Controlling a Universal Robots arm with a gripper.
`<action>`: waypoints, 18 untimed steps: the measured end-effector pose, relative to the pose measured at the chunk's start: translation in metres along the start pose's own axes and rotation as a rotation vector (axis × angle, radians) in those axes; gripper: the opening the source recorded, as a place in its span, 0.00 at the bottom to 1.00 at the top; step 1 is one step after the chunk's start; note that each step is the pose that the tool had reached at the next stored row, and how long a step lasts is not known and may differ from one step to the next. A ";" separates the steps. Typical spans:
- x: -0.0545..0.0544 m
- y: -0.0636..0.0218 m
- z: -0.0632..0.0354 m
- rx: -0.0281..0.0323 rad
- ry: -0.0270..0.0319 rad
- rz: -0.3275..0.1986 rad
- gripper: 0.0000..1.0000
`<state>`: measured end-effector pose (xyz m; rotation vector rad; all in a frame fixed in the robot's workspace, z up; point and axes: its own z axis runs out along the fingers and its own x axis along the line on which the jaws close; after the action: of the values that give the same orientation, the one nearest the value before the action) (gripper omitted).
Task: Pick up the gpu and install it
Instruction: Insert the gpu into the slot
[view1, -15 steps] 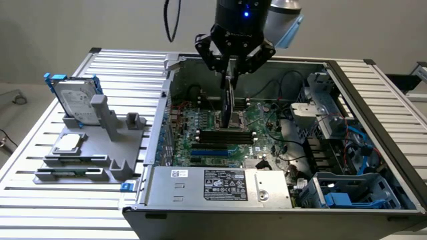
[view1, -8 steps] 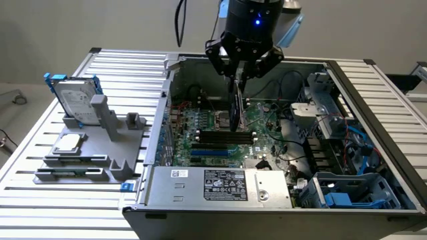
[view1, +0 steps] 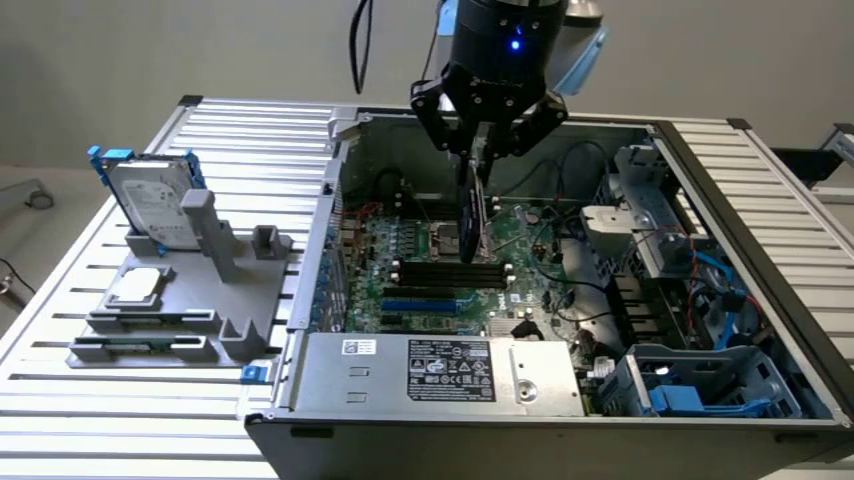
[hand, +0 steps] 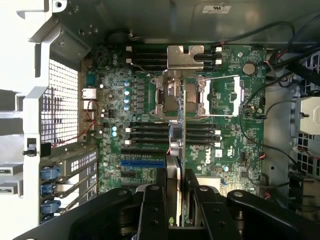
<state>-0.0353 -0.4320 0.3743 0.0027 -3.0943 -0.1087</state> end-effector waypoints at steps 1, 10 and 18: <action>0.000 0.0000 0.0000 0.0000 0.0000 0.000 0.26; 0.000 0.0003 0.0025 0.0006 0.0022 -0.036 0.26; 0.000 0.0002 0.0047 -0.0029 0.0124 -0.177 0.26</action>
<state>-0.0352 -0.4315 0.3696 0.2759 -3.0756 -0.1187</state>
